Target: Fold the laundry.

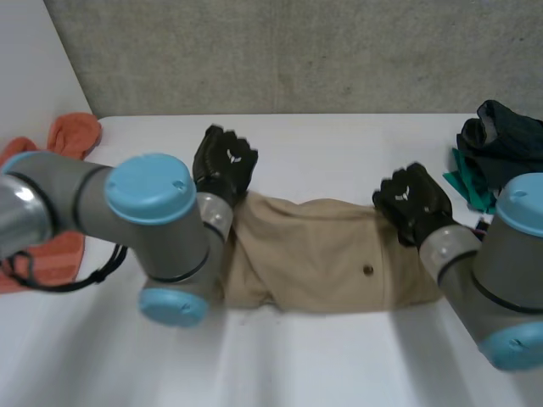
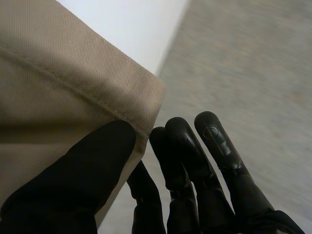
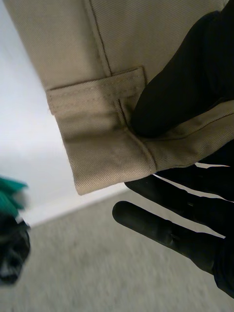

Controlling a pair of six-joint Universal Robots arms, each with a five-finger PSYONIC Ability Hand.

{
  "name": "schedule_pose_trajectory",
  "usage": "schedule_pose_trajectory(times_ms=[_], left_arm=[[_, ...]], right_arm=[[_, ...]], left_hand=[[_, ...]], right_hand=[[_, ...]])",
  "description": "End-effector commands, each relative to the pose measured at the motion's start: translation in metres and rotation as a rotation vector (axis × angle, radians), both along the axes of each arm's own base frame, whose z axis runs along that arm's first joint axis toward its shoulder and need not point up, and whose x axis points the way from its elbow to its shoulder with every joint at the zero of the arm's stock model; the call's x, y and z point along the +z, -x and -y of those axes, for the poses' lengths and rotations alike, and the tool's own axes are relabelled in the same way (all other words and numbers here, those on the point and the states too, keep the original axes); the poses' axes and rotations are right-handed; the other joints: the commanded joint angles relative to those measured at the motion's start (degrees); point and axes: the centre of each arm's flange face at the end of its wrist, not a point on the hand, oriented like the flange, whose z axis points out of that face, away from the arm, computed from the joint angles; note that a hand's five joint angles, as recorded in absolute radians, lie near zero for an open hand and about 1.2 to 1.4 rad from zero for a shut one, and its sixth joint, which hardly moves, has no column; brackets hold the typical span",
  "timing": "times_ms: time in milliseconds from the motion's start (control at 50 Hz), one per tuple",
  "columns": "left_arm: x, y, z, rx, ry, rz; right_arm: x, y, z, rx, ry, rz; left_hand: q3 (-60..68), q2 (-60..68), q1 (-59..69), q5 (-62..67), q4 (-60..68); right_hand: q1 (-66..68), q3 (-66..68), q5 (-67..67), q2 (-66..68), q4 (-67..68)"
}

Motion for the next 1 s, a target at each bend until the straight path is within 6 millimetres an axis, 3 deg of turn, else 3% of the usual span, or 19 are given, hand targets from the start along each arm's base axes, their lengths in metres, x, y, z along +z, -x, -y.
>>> schedule_pose_trajectory(times_ms=[20,40,140,160,180,220,240,260,320,380,440,540,600,680,840,1000], left_arm=[[-0.02,0.016,0.047,0.064,0.279,0.047],[-0.029,0.018,0.056,0.077,0.312,0.062],[-0.055,0.025,0.064,0.063,0.309,0.068],[-0.058,0.025,0.064,0.057,0.308,0.066],[-0.063,0.026,0.063,0.039,0.299,0.067],[-0.065,0.029,0.058,0.01,0.288,0.062],[-0.067,0.03,0.055,-0.002,0.281,0.058],[-0.065,0.032,0.049,-0.027,0.274,0.049],[-0.05,0.034,0.042,-0.043,0.29,0.014],[-0.022,0.033,0.036,-0.044,0.325,-0.035],[-0.014,0.027,0.029,-0.042,0.315,-0.045],[0.008,0.008,0.004,-0.056,0.259,-0.088],[0.009,-0.002,-0.009,-0.072,0.194,-0.116],[0.005,-0.019,-0.034,-0.095,0.028,-0.188],[-0.006,-0.035,-0.058,-0.098,-0.171,-0.259],[-0.009,-0.034,-0.065,-0.104,-0.19,-0.254]], right_arm=[[-0.02,-0.019,0.045,-0.001,0.134,0.034],[-0.027,-0.022,0.055,-0.001,0.144,0.033],[-0.048,-0.03,0.078,-0.023,0.153,0.023],[-0.051,-0.03,0.081,-0.035,0.152,0.018],[-0.056,-0.03,0.086,-0.059,0.152,0.011],[-0.055,-0.028,0.09,-0.092,0.161,0.008],[-0.053,-0.027,0.091,-0.111,0.166,0.012],[-0.047,-0.024,0.093,-0.144,0.174,0.025],[-0.031,-0.018,0.094,-0.182,0.192,0.056],[-0.004,-0.013,0.087,-0.191,0.204,0.129],[0.021,-0.009,0.075,-0.171,0.17,0.215],[0.039,0.012,0.042,-0.137,-0.08,0.279],[0.04,0.025,0.031,-0.156,-0.206,0.303],[0.021,0.048,0.01,-0.215,-0.439,0.307],[-0.011,0.056,-0.004,-0.185,-0.524,0.325],[-0.039,0.055,0.001,-0.193,-0.559,0.322]], left_hand=[[11.4,11.1,14.6,12.7,11.0],[11.4,11.1,14.6,12.7,11.0],[11.4,11.1,14.6,12.7,11.0],[11.4,11.1,14.6,12.7,11.0],[7.9,7.6,11.1,9.2,7.5],[-36.8,-37.1,-33.6,-35.5,-37.2],[-55.8,-56.1,-52.7,-54.6,-56.2],[-58.6,-58.9,-55.4,-57.3,-59.0],[-58.6,-58.9,-55.4,-57.3,-59.0],[-58.6,-58.9,-55.4,-57.3,-59.0],[-58.6,-58.9,-55.4,-57.3,-59.0],[-58.4,-58.7,-55.2,-57.1,-58.8],[-58.2,-58.5,-55.1,-57.0,-58.6],[-57.7,-58.0,-54.5,-56.5,-58.1],[-57.2,-57.5,-54.0,-55.9,-57.6],[-57.2,-57.5,-54.0,-55.9,-57.6]], right_hand=[[16.1,11.7,12.4,12.7,11.1],[16.1,11.7,12.4,12.7,11.1],[16.1,11.7,12.4,12.7,11.1],[4.5,0.1,0.8,1.1,-0.5],[-31.9,-36.3,-35.6,-35.3,-37.0],[-53.9,-58.3,-57.6,-57.3,-58.9],[-53.9,-58.3,-57.6,-57.3,-58.9],[-53.9,-58.3,-57.6,-57.3,-58.9],[-53.9,-58.3,-57.6,-57.3,-58.9],[-53.9,-58.3,-57.6,-57.3,-58.9],[-53.9,-58.3,-57.6,-57.3,-58.9],[-53.9,-58.3,-57.6,-57.3,-58.9],[-50.7,-55.1,-54.3,-54.1,-55.7],[-44.1,-48.5,-47.8,-47.5,-49.1],[-36.9,-41.3,-40.5,-40.3,-41.9],[-28.1,-32.5,-31.8,-31.5,-33.1]])
